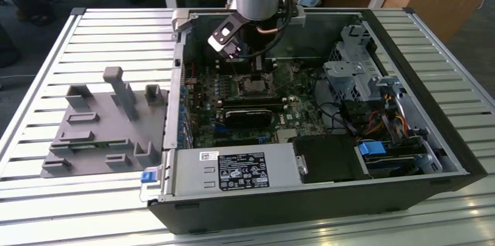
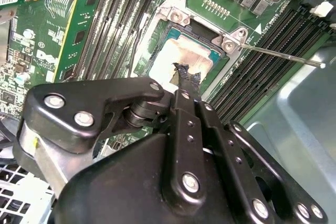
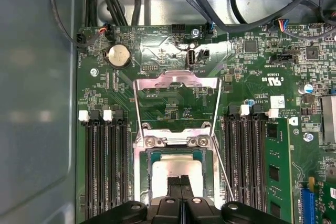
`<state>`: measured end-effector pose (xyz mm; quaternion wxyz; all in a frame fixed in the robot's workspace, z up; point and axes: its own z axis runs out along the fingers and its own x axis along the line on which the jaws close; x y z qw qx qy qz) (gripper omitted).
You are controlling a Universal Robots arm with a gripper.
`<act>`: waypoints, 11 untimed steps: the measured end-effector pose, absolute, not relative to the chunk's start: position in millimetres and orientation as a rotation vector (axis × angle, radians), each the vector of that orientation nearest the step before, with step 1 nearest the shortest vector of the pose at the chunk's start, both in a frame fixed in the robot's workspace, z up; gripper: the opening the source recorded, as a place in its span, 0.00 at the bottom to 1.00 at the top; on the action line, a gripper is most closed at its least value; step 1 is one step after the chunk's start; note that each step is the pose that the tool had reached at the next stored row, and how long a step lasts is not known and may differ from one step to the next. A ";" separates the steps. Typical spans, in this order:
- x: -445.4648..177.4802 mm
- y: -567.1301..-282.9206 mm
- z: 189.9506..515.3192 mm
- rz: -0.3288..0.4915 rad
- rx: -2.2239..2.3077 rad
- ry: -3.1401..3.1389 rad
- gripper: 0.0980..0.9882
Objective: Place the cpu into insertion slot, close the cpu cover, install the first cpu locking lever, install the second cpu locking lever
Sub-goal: 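Close the cpu cover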
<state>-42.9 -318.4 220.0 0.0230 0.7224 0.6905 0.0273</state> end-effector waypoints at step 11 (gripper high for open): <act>-42.8 -318.4 230.8 0.082 2.238 2.139 0.01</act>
